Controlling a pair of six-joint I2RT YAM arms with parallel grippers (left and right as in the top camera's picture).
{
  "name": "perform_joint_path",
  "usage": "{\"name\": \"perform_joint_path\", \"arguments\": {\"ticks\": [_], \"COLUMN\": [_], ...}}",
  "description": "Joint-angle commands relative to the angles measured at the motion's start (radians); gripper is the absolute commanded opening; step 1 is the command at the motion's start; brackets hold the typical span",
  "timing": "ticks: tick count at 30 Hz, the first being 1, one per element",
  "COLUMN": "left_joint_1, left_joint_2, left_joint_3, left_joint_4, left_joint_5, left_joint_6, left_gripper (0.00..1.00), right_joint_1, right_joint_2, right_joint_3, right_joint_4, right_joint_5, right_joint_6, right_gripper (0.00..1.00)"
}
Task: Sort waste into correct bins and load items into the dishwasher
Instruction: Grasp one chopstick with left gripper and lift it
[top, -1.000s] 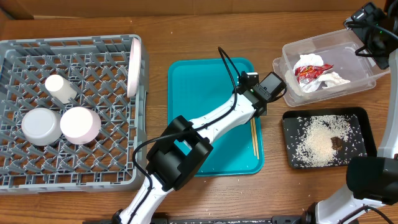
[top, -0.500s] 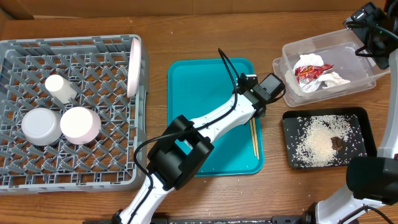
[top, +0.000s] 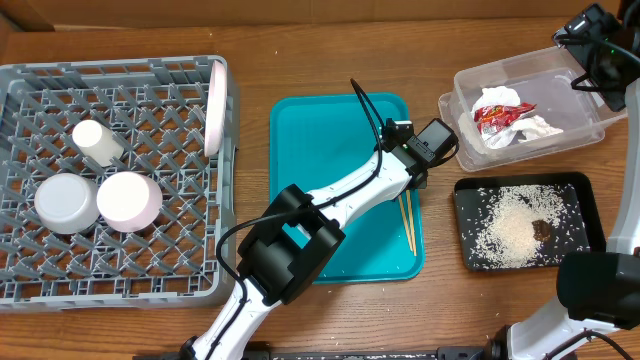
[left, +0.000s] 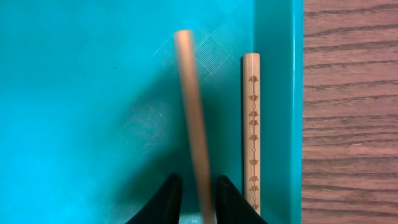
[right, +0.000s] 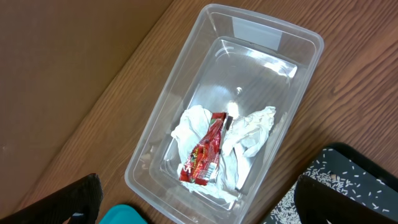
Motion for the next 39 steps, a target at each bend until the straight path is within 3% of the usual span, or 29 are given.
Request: {"name": "perform_joint_path", "arguments": {"ticks": [1, 12, 15, 19, 24, 35, 39], "left_joint_1": [-0.005, -0.005, -0.005, -0.004, 0.002, 0.031, 0.056], "left_joint_2": [0.023, 0.050, 0.053, 0.053, 0.045, -0.116, -0.217], "left_joint_3": [0.007, 0.007, 0.007, 0.010, 0.011, 0.193, 0.293], "left_joint_4": [0.000, 0.008, 0.008, 0.008, 0.003, -0.174, -0.267], "left_joint_5": [0.001, 0.002, 0.001, 0.001, 0.000, 0.005, 0.098], "left_joint_6": [-0.010, -0.010, -0.010, -0.009, 0.011, 0.269, 0.403], "left_gripper": [0.20, 0.22, 0.18, 0.04, 0.04, 0.04, 0.04], "right_joint_1": [0.003, 0.003, 0.003, 0.003, 0.003, 0.003, 0.003], "right_joint_2": [-0.007, -0.007, -0.007, -0.007, -0.007, -0.007, -0.007], "right_joint_3": [0.000, 0.000, 0.000, 0.000, 0.000, 0.000, 0.000], "right_joint_4": [0.005, 0.005, 0.005, 0.005, 0.005, 0.005, 0.005], "right_joint_5": [0.003, 0.003, 0.003, 0.003, 0.003, 0.003, 0.003], "right_joint_6": [-0.003, -0.002, -0.003, -0.002, -0.003, -0.003, -0.002], "right_gripper": [1.00, 1.00, 1.00, 1.00, 1.00, 1.00, 1.00]}}
